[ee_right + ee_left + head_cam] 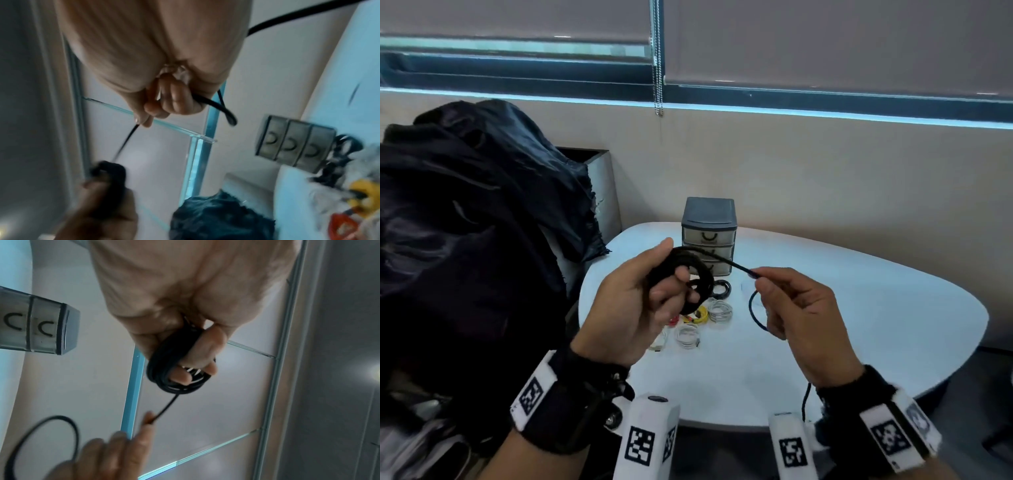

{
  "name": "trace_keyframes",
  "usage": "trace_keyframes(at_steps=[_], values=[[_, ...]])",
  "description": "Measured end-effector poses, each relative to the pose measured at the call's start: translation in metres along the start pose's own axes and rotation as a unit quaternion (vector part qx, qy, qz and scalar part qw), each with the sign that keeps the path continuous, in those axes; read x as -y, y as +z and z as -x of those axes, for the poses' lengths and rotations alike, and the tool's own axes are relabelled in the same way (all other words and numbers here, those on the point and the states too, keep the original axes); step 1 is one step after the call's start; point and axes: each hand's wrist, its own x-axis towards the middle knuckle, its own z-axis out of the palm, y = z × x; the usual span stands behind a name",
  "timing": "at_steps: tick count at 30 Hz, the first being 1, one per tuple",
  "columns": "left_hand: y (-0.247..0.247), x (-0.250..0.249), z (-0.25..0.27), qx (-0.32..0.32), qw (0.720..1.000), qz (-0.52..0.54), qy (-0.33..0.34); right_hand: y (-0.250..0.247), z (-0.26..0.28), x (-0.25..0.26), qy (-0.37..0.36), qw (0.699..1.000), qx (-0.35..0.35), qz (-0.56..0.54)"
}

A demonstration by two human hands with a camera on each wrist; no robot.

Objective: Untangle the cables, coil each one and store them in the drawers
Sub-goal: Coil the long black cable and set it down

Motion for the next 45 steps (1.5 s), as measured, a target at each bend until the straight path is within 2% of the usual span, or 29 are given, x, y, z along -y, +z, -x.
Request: trace_keyframes(at_steps=[2,4,6,8,11,13,14,15,17,19,20,22,24,26,28,30,33,35,37,40,41,43,45], values=[[0.003,0.006,-0.003,0.03,0.997,0.038,0.053,0.004,-0.001,-0.03,0.012,0.995,-0.028,0.097],[0.005,0.017,-0.01,0.057,0.992,0.054,0.102,0.014,0.019,-0.06,0.041,0.982,0.046,0.177],[0.0,0.03,-0.02,0.046,0.991,0.03,0.124,0.026,0.05,-0.072,0.076,0.959,0.153,0.225],[-0.013,0.04,-0.031,-0.011,0.986,-0.084,0.145,0.029,0.07,-0.059,0.08,0.936,0.215,0.267],[-0.034,0.053,-0.04,-0.073,0.931,-0.315,0.168,0.016,0.07,-0.015,0.062,0.933,0.22,0.279],[-0.042,0.065,-0.041,-0.053,0.888,-0.429,0.158,0.008,0.065,0.021,0.026,0.934,0.219,0.28],[-0.042,0.072,-0.04,-0.016,0.875,-0.46,0.146,0.004,0.061,0.036,0.007,0.938,0.209,0.276],[-0.038,0.08,-0.036,0.03,0.875,-0.466,0.13,0.0,0.055,0.046,-0.013,0.945,0.183,0.271],[-0.026,0.089,-0.023,0.12,0.904,-0.4,0.086,-0.012,0.034,0.055,-0.044,0.96,0.094,0.259],[-0.016,0.086,-0.01,0.186,0.941,-0.28,0.042,-0.029,0.008,0.047,-0.037,0.972,0.006,0.231],[-0.013,0.08,-0.004,0.218,0.95,-0.219,0.028,-0.035,-0.001,0.038,-0.029,0.976,-0.022,0.214],[-0.007,0.064,0.003,0.293,0.951,-0.1,0.03,-0.035,-0.006,0.016,-0.012,0.984,-0.027,0.178],[-0.004,0.05,0.003,0.317,0.947,-0.018,0.057,-0.023,0.008,-0.003,-0.007,0.99,0.018,0.138],[-0.002,0.043,0.001,0.282,0.956,0.049,0.067,-0.007,0.027,-0.014,-0.002,0.994,0.062,0.088],[-0.003,0.038,-0.003,0.218,0.966,0.123,0.062,0.003,0.042,-0.021,-0.003,0.994,0.08,0.068],[-0.011,0.031,-0.007,0.172,0.964,0.193,0.063,0.008,0.052,-0.026,-0.009,0.993,0.076,0.086],[-0.018,0.026,-0.011,0.144,0.956,0.245,0.075,0.01,0.067,-0.027,-0.013,0.983,0.103,0.151],[-0.015,0.031,-0.013,0.099,0.973,0.197,0.074,0.011,0.077,-0.025,-0.001,0.973,0.141,0.182],[-0.012,0.043,-0.017,0.049,0.992,0.084,0.083,0.01,0.082,-0.019,0.008,0.961,0.179,0.211],[-0.006,0.064,-0.021,0.017,0.997,-0.029,0.07,0.006,0.082,-0.006,0.019,0.936,0.23,0.266],[-0.004,0.066,-0.021,-0.002,0.998,-0.016,0.061,0.005,0.082,-0.002,0.015,0.924,0.245,0.292],[-0.001,0.058,-0.022,-0.035,0.993,0.113,0.006,0.001,0.08,-0.004,0.0,0.89,0.275,0.363],[-0.007,0.043,-0.027,-0.04,0.968,0.25,0.002,-0.006,0.078,-0.024,-0.004,0.858,0.265,0.44]])
